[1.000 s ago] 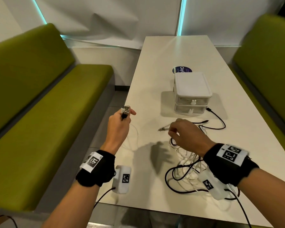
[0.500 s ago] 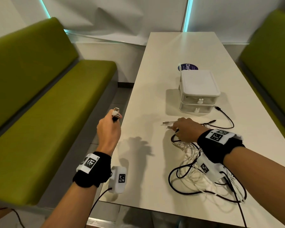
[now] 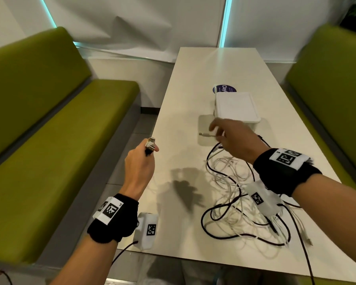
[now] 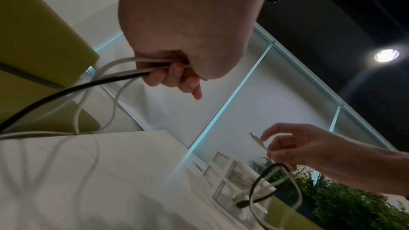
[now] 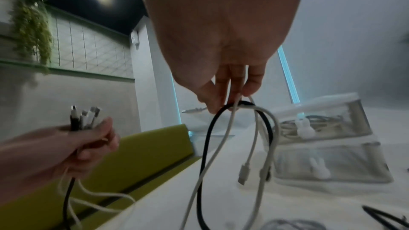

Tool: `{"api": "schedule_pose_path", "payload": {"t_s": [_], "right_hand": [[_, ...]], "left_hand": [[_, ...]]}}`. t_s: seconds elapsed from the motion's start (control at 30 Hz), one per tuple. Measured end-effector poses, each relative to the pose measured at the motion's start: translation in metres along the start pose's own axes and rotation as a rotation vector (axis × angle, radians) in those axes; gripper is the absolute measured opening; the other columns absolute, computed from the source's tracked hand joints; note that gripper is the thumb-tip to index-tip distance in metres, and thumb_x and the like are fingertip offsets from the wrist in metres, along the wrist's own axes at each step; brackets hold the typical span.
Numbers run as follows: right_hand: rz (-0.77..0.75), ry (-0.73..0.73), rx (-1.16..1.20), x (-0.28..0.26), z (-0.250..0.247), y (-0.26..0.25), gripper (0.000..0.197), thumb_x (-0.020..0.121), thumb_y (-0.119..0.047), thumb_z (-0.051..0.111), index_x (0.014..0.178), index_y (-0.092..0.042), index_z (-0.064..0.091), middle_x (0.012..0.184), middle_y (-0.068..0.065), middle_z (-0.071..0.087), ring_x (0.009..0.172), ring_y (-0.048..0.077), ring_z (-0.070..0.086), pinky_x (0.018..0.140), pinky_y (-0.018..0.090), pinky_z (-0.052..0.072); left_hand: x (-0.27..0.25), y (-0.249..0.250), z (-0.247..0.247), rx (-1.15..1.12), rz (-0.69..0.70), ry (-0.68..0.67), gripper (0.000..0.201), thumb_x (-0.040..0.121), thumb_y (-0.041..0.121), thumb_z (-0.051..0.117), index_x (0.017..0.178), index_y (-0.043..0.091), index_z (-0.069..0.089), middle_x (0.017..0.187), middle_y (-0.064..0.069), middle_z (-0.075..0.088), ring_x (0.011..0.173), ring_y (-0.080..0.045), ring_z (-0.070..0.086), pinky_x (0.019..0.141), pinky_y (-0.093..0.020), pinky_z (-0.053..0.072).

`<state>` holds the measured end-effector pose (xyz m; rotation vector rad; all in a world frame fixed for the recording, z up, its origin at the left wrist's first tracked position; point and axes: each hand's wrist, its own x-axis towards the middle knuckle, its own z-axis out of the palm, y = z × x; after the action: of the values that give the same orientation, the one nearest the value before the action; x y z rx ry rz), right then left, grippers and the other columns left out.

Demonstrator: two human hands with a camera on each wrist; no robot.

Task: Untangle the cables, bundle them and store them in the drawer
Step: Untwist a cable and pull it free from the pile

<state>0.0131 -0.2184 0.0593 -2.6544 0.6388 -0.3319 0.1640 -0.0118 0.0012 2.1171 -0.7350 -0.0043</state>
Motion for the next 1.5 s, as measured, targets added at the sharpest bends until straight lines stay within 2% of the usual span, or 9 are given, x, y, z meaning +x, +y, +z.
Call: {"api": "schedule_pose_path", "payload": {"t_s": [0.17,0.47,0.67,0.77,0.87,0.97,1.07,1.33,1.5], "right_hand": [[-0.029,0.211,0.132,-0.012,-0.031,-0.019,0.029,0.089,-0.006,0.061,0.113,-0.022,0.06,0.088,-0.008,0.062,0.08,0.014,0.057,0.076,0.029,0.044],[0.046,0.141,0.302,-0.055,-0.023,-0.026,0.016,0.085,-0.009,0.067,0.091,-0.024,0.067,0.079,-0.013,0.065,0.075,0.009,0.064,0.065,0.022,0.05],[0.014,0.134,0.356,-0.066,-0.018,-0.029,0.014,0.083,-0.011,0.073,0.089,-0.023,0.069,0.079,-0.008,0.068,0.074,0.007,0.065,0.07,0.021,0.051],[-0.002,0.14,0.355,-0.067,-0.008,-0.033,0.01,0.083,-0.011,0.073,0.086,-0.021,0.072,0.071,-0.01,0.065,0.068,0.006,0.062,0.065,0.019,0.05],[0.002,0.167,0.396,-0.072,0.001,-0.035,0.009,0.083,-0.012,0.074,0.084,-0.02,0.072,0.076,-0.009,0.069,0.068,0.007,0.063,0.067,0.024,0.051],[-0.008,0.176,0.573,-0.08,0.011,-0.041,0.009,0.083,-0.004,0.073,0.086,-0.013,0.072,0.093,-0.021,0.071,0.072,0.009,0.065,0.066,0.023,0.053],[-0.033,0.204,0.643,-0.086,0.017,-0.044,0.009,0.085,-0.008,0.071,0.087,-0.017,0.069,0.094,-0.025,0.07,0.072,0.014,0.062,0.063,0.025,0.05],[-0.137,0.241,0.621,-0.093,0.024,-0.045,0.018,0.091,-0.008,0.065,0.102,-0.021,0.07,0.082,-0.007,0.071,0.071,0.016,0.061,0.063,0.026,0.048],[-0.16,0.253,0.688,-0.093,0.028,-0.045,0.018,0.091,-0.006,0.065,0.101,-0.019,0.071,0.085,-0.005,0.072,0.073,0.017,0.06,0.068,0.027,0.049]], "left_hand": [[-0.006,0.028,0.0,-0.144,0.019,-0.034,0.029,0.098,0.012,0.04,0.079,0.022,0.06,0.056,0.004,0.045,0.045,-0.014,0.032,0.045,-0.026,0.027],[-0.034,0.059,0.012,-0.255,0.081,-0.191,0.031,0.101,0.02,0.043,0.082,0.02,0.067,0.049,0.009,0.041,0.043,-0.009,0.03,0.046,-0.025,0.024],[-0.04,0.072,0.015,-0.275,0.235,-0.28,0.025,0.099,0.009,0.047,0.105,0.02,0.069,0.057,0.011,0.048,0.049,-0.004,0.04,0.049,-0.017,0.025],[-0.044,0.08,0.017,-0.367,0.285,-0.332,0.024,0.102,0.018,0.045,0.115,0.023,0.065,0.055,0.009,0.041,0.052,-0.01,0.027,0.05,-0.021,0.024],[-0.05,0.09,0.016,-0.458,0.283,-0.372,0.032,0.102,0.024,0.042,0.124,0.012,0.061,0.059,0.01,0.047,0.05,-0.005,0.04,0.052,-0.008,0.029],[-0.055,0.095,0.015,-0.549,0.279,-0.39,0.027,0.101,0.022,0.041,0.112,0.011,0.064,0.078,0.004,0.051,0.052,0.003,0.047,0.055,-0.003,0.033],[-0.056,0.093,0.019,-0.622,0.208,-0.394,0.031,0.093,0.043,0.042,0.099,0.025,0.067,0.047,0.01,0.042,0.047,-0.001,0.035,0.05,-0.013,0.03],[-0.057,0.086,0.027,-0.719,0.228,-0.408,0.013,0.086,0.034,0.056,0.08,0.026,0.065,0.057,0.02,0.054,0.05,0.001,0.047,0.052,-0.01,0.034],[-0.055,0.081,0.036,-0.785,0.147,-0.407,0.075,0.074,0.068,0.062,0.083,-0.006,0.055,0.06,-0.001,0.045,0.05,-0.012,0.037,0.047,-0.021,0.03]]}}
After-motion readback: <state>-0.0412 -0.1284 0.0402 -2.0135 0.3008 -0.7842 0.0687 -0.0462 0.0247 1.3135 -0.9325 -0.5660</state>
